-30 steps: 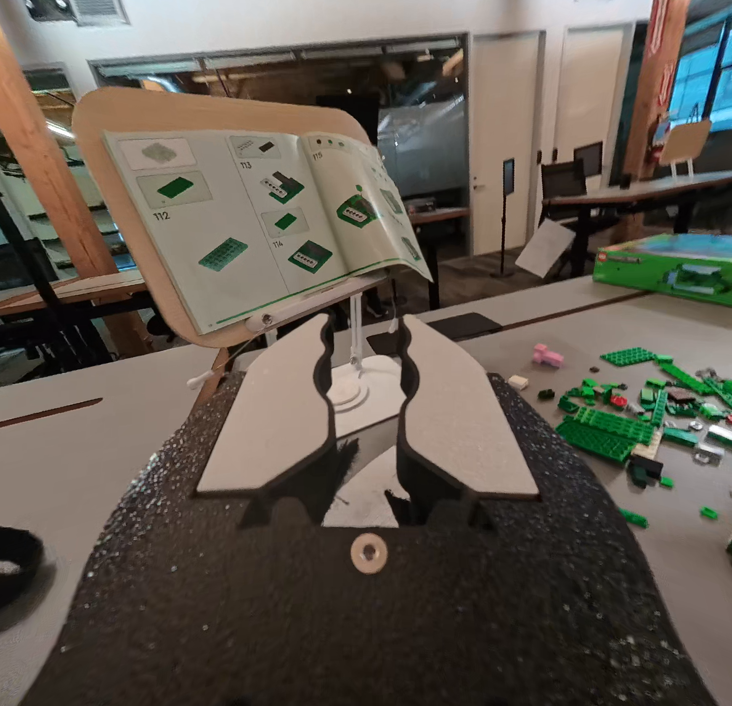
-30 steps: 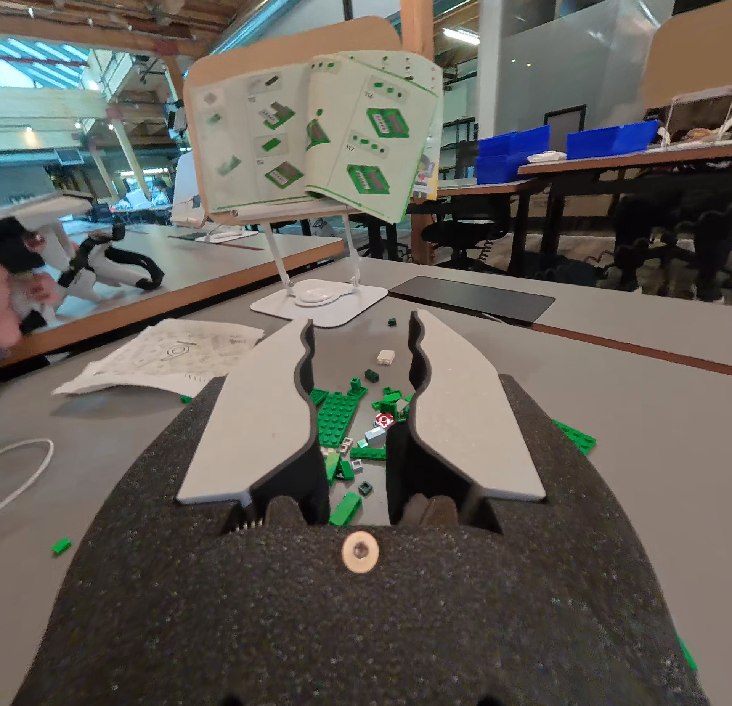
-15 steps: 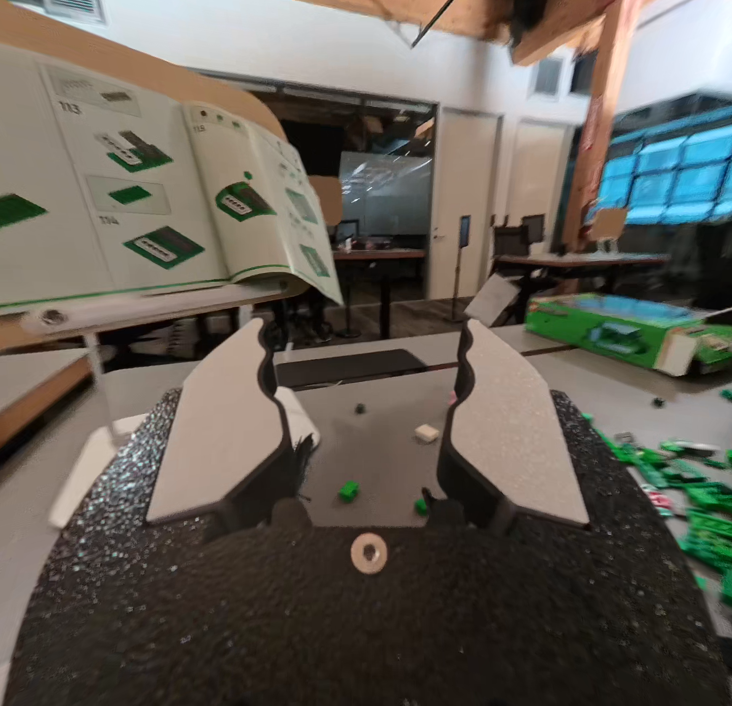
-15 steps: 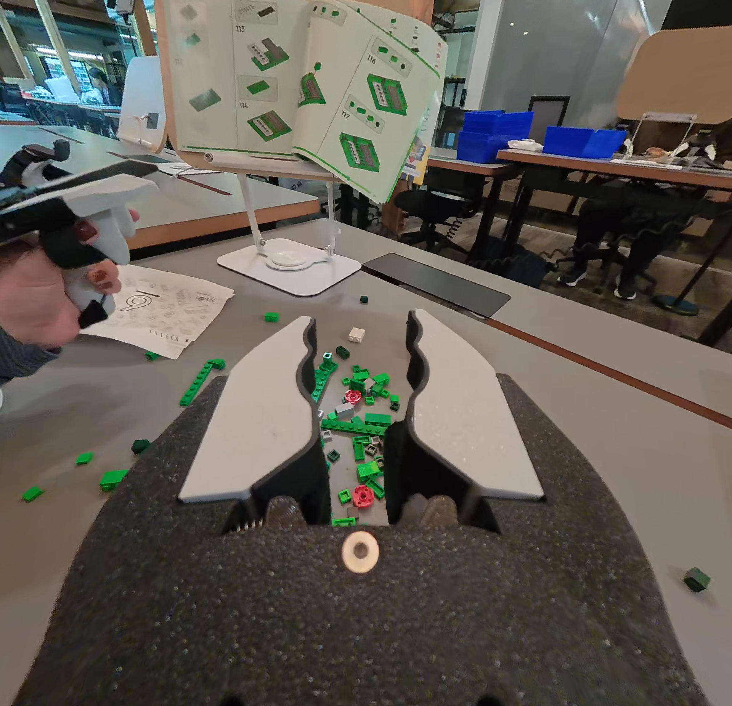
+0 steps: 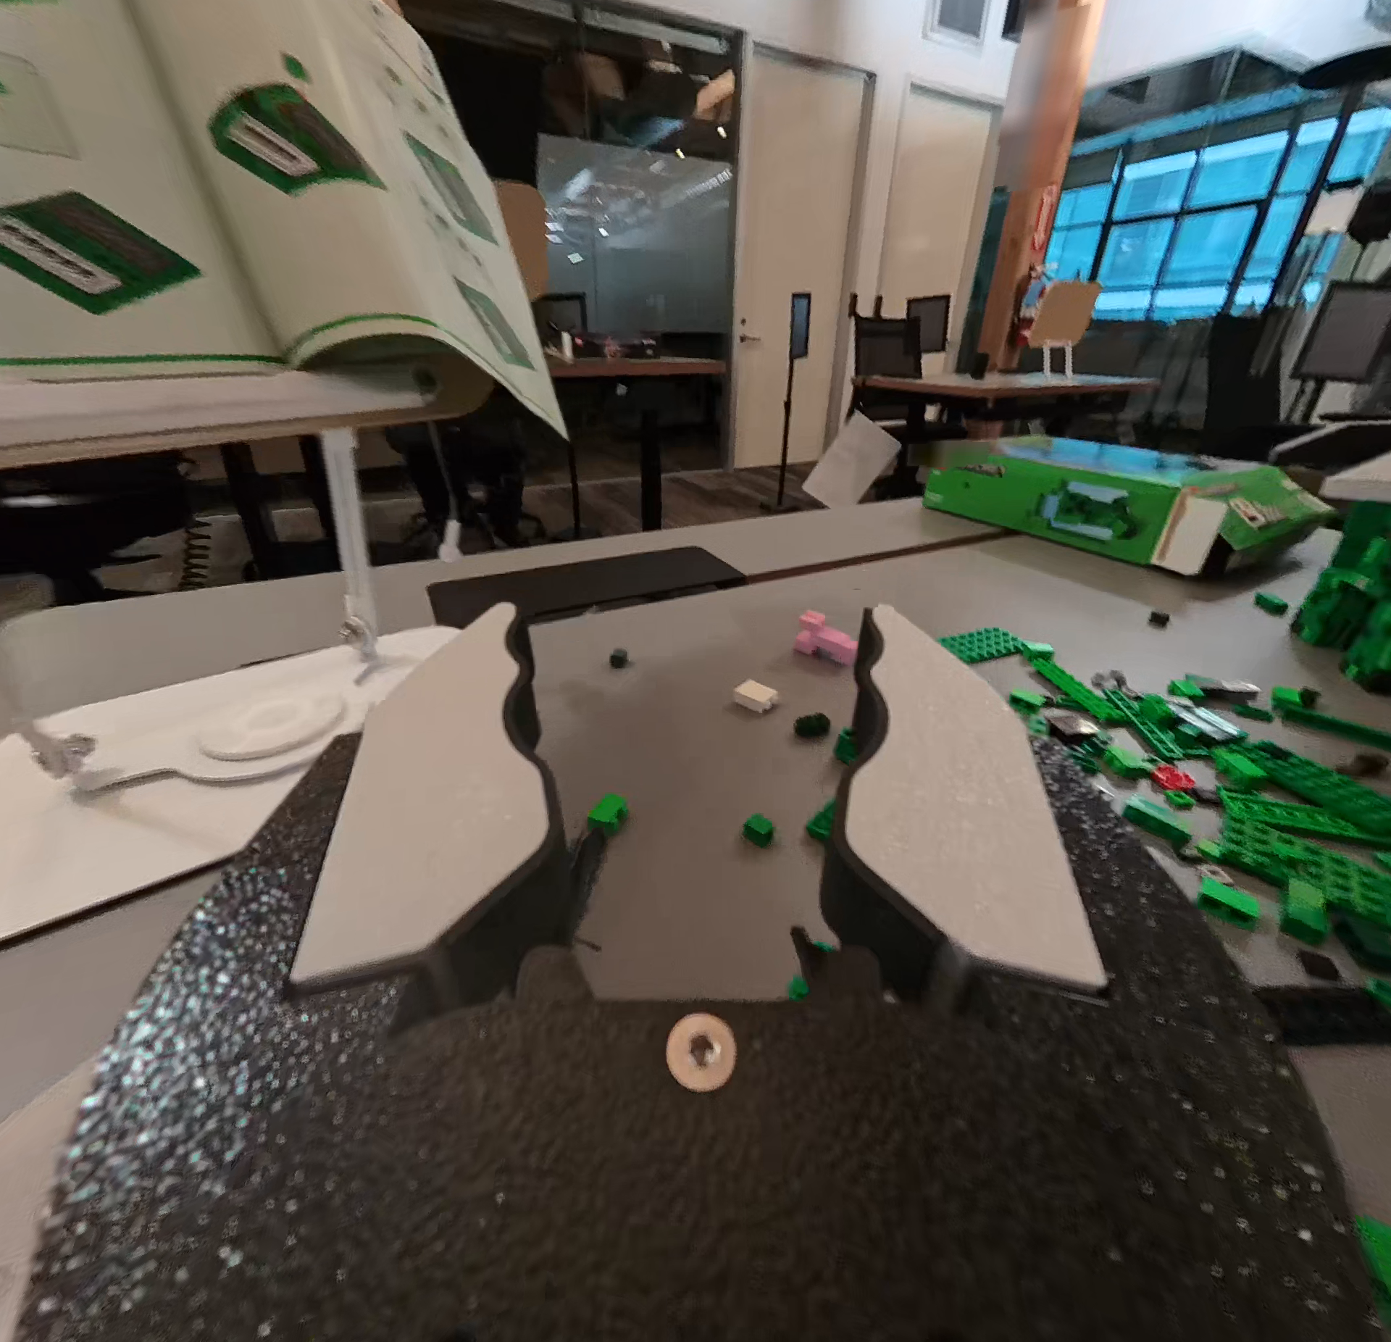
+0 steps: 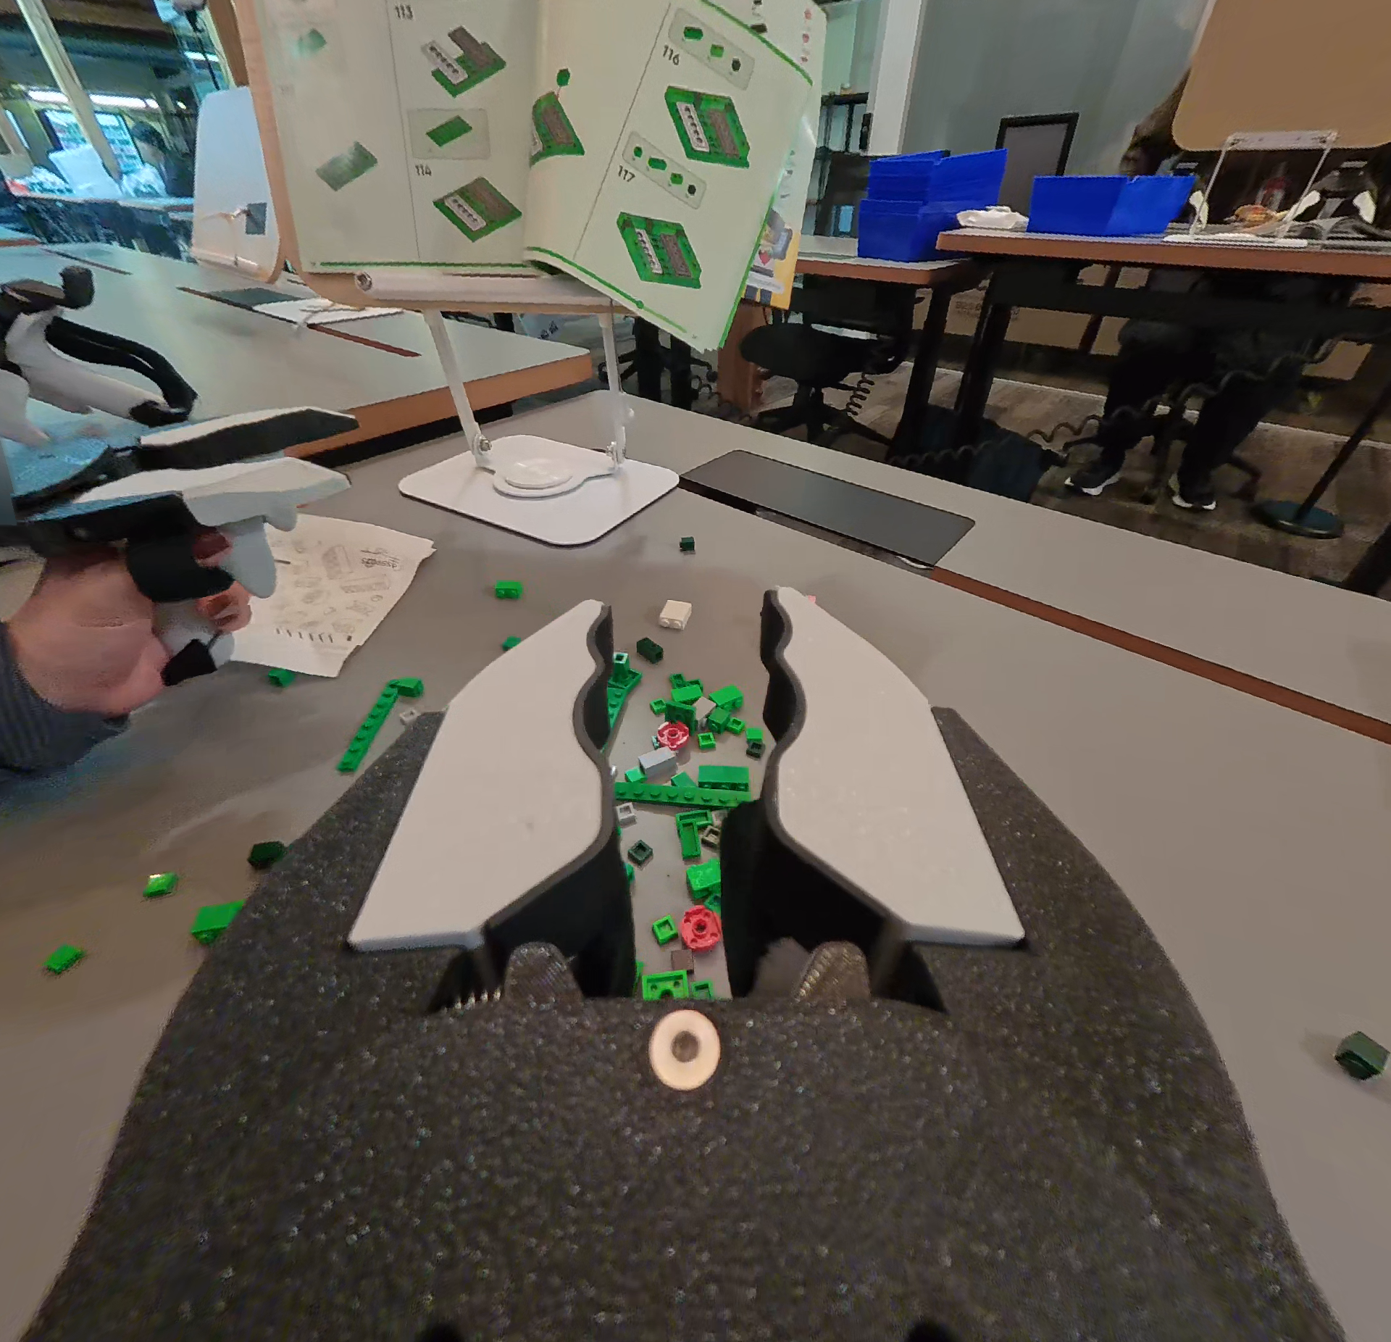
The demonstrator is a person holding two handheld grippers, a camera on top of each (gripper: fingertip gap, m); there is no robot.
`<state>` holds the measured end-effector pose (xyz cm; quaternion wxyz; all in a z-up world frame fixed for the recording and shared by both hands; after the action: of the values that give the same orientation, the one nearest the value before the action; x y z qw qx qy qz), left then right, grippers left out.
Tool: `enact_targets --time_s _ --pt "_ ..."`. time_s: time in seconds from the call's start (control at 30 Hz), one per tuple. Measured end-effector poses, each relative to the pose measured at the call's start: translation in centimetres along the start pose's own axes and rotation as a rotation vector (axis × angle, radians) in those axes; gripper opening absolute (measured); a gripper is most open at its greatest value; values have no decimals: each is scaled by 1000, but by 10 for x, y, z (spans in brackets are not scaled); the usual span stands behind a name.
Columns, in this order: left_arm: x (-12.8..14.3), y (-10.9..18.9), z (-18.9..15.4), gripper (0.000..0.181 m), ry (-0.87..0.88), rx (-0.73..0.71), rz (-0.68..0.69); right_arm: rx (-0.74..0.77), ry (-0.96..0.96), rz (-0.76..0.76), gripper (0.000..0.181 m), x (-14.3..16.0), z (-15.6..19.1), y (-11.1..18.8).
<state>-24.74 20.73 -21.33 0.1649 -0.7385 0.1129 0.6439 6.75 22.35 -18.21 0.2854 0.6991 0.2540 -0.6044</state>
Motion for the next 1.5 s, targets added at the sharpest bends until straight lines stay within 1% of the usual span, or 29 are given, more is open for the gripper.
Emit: enact_targets --time_s 0.07,0.13,0.3,0.47,0.6,0.67,0.7,0.73,0.77,0.8,0.83,0.87,0.93,1.0,1.07,1.13,1.2,1.27,1.3,1.4,1.43,1.5 --pt "3 -3 -6 81 46 54 39 1 23 14 38 2 1 -1" --pt "4 -4 -7 79 81 78 54 -17 49 -3 41 3 3 -1" --pt "2 -3 -2 74 123 71 73 46 72 17 45 6 -4 1" --pt "-1 -1 -3 67 121 85 88 104 43 40 45 10 -15 5" --pt "-4 0 -10 66 92 116 111 68 60 98 40 17 -17 3" --pt "-4 -1 -13 66 67 137 133 -2 93 140 38 23 -14 1" --pt "-4 -1 -16 65 58 157 147 -101 127 152 35 25 -8 0" --pt "-3 -1 -18 62 50 189 159 -240 168 158 33 28 2 1" --pt "-2 -2 -23 52 46 257 179 -371 198 163 31 31 13 2" --pt "0 -2 -28 45 64 350 213 -451 210 171 26 34 22 3" --pt "2 -4 -31 46 107 410 246 -510 205 196 24 37 30 1" --pt "3 -5 -33 46 142 446 259 -577 189 249 24 40 38 -2" --pt "2 -4 -31 47 156 438 240 -689 160 393 26 50 55 -10" --pt "-1 -2 -27 46 121 397 223 -731 205 526 24 62 70 -17" --pt "-4 0 -26 44 97 376 200 -747 291 586 16 70 82 -22" --pt "-8 2 -25 43 88 368 173 -758 323 591 15 71 90 -25" --pt "-10 3 -26 42 79 366 165 -746 314 601 21 70 92 -27" --pt "-10 3 -27 42 70 366 169 -717 324 643 29 72 92 -28" --pt "-10 3 -27 42 66 366 172 -719 329 668 30 73 92 -28" --pt "-5 1 -31 39 50 387 209 -728 326 715 28 77 95 -29" --pt "-3 0 -34 35 36 401 230 -719 325 721 25 77 96 -31" --pt "2 -2 -38 33 -3 407 271 -720 327 729 17 76 97 -31"
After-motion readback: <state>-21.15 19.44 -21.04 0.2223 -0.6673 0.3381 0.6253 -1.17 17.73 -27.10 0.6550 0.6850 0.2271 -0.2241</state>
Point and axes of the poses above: each gripper's, where its closed fingertips meet, y back along the fingers, x out of its underside, z = x × y across the jaws, the point moved 8 cm from there along y, back along the fingers, and after that the axes turned 6 degrees about y, right-handed, at the moved point
